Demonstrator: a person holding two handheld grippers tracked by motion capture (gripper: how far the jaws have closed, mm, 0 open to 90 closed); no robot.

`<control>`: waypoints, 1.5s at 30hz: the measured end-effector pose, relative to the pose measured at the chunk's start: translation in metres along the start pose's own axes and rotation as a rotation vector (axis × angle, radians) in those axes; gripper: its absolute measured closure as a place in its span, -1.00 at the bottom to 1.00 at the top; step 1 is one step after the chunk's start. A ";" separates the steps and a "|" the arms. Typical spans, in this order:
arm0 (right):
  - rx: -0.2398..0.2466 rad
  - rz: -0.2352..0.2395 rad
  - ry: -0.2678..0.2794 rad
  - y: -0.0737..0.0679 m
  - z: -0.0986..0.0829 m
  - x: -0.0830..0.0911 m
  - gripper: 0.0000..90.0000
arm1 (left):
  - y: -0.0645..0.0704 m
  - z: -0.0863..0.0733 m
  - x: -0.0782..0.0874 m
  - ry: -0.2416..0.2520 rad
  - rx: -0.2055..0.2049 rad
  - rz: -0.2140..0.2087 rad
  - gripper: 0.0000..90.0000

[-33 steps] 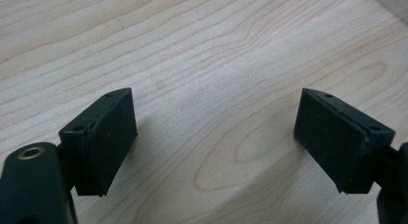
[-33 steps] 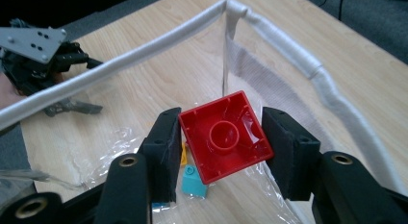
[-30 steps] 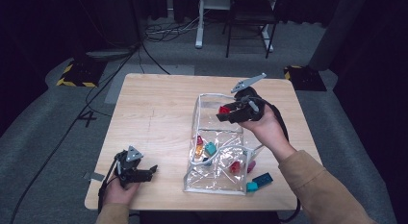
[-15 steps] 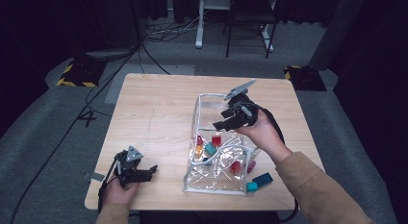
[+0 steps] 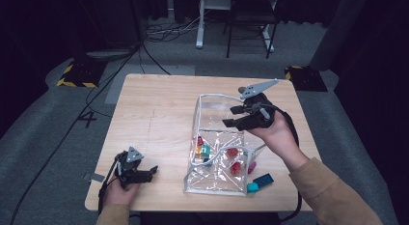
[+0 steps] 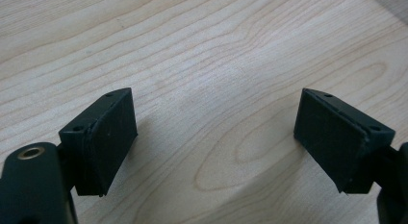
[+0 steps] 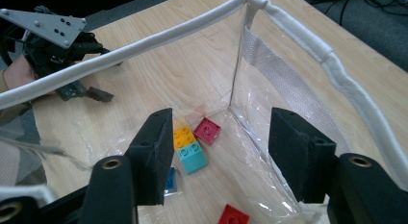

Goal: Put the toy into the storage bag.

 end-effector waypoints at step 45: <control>-0.207 -0.194 0.112 0.074 -0.131 0.103 -0.08 | 0.000 0.000 0.000 0.000 0.003 -0.001 -0.66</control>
Point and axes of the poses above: each handheld gripper's, and its own axes: x roughly backward along the jaws, z roughly out of its top, y roughly to its right, the point moved 7 cm from there along -x, roughly forward along the jaws, and after that the axes turned 10 degrees about -y, right-handed, at the moved point
